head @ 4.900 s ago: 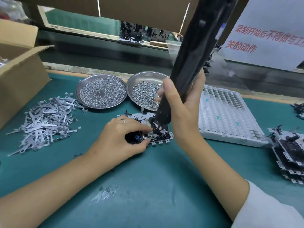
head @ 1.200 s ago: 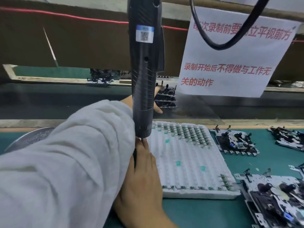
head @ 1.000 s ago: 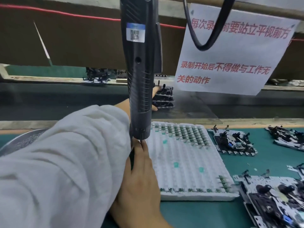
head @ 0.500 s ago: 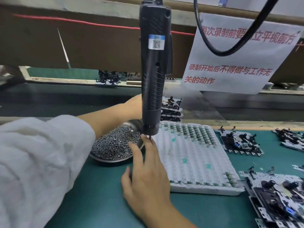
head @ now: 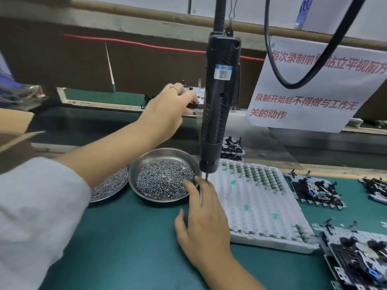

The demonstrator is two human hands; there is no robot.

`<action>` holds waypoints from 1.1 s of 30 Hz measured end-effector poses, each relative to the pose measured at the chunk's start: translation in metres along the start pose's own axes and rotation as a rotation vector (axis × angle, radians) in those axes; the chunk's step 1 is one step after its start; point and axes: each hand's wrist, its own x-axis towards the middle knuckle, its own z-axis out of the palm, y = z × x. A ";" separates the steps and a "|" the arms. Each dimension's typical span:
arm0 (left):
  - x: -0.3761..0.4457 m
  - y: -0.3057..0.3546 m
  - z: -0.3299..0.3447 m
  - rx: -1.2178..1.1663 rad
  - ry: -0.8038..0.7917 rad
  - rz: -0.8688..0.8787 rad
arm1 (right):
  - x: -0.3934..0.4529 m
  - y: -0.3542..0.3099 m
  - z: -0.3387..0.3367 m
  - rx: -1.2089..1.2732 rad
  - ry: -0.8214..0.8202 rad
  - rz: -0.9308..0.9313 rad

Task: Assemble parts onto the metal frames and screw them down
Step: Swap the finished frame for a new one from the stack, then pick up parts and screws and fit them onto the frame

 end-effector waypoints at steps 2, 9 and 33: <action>-0.022 -0.020 -0.010 -0.055 0.080 0.028 | -0.001 0.000 0.000 0.033 0.018 0.000; -0.160 -0.047 -0.029 -0.072 0.152 0.207 | -0.005 -0.001 0.000 0.157 0.132 0.062; -0.219 -0.137 0.002 0.303 0.011 -0.465 | -0.019 -0.020 -0.002 0.252 -0.329 -0.583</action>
